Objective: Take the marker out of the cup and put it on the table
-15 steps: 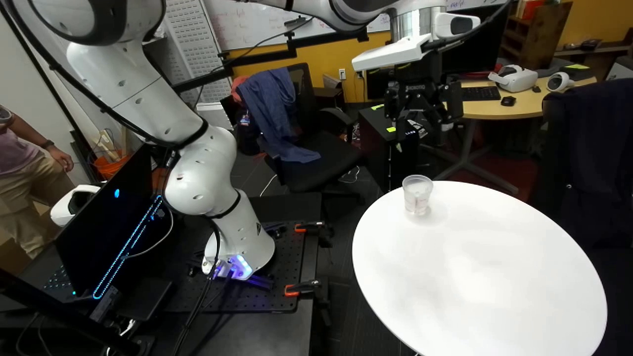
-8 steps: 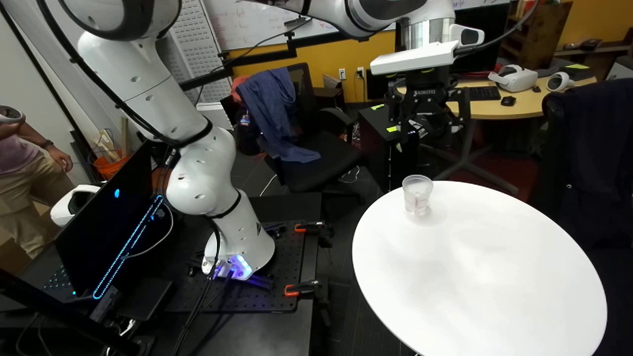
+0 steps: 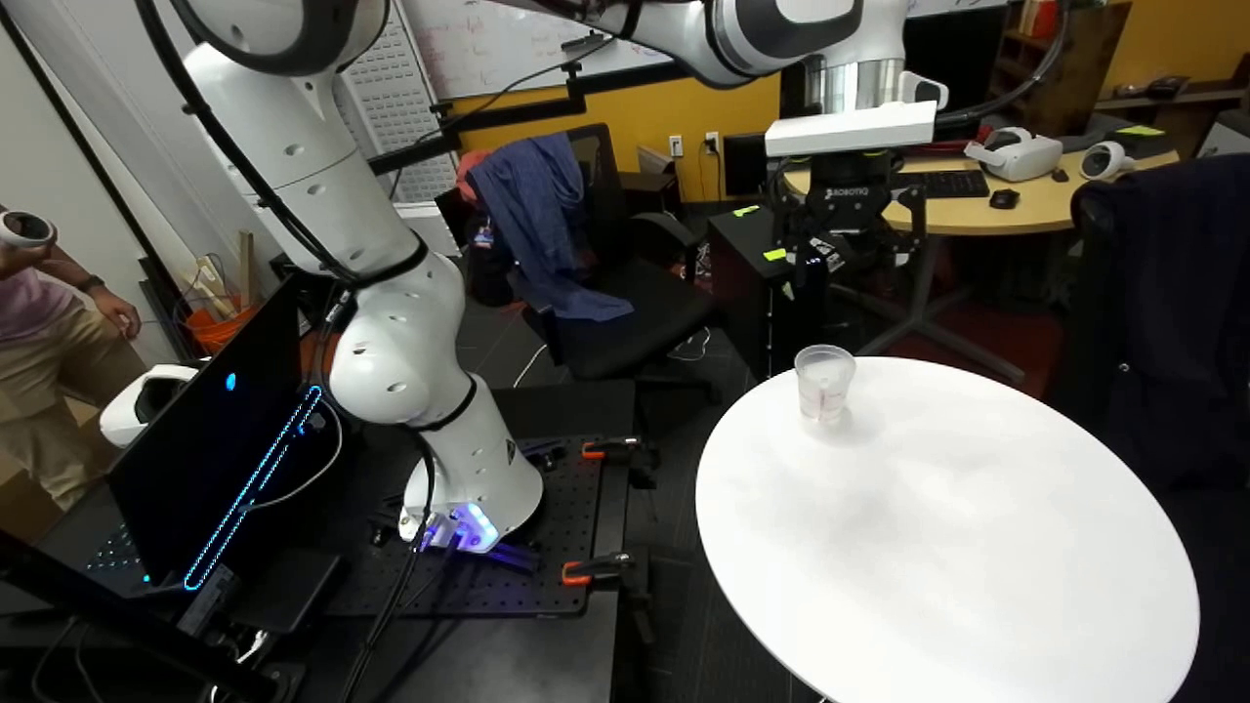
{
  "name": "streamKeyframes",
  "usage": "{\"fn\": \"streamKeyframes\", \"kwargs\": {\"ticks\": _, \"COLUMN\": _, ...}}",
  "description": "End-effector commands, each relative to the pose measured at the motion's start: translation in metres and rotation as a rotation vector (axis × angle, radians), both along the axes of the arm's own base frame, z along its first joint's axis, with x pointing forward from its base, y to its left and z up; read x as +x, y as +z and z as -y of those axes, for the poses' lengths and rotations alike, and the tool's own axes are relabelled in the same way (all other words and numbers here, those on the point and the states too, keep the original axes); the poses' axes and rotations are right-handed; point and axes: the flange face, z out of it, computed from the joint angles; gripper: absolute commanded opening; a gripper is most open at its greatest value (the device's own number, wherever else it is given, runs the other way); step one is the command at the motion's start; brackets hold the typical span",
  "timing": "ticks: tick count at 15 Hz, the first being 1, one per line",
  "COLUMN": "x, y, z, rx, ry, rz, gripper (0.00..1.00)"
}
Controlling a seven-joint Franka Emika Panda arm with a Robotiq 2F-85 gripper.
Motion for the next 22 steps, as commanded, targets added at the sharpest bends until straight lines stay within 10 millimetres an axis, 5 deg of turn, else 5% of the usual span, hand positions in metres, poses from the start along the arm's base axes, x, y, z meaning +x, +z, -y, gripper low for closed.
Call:
{"fn": "streamKeyframes", "kwargs": {"ticks": 1, "x": 0.013, "y": -0.007, "z": -0.013, "rx": 0.038, "ry": 0.102, "rz": -0.025, "gripper": 1.00}}
{"fn": "streamKeyframes", "kwargs": {"ticks": 7, "x": 0.023, "y": -0.026, "z": -0.028, "rx": 0.074, "ry": 0.217, "rz": -0.060, "gripper": 1.00}}
{"fn": "streamKeyframes", "kwargs": {"ticks": 22, "x": 0.010, "y": -0.042, "z": -0.020, "rx": 0.055, "ry": 0.220, "rz": -0.076, "gripper": 1.00}}
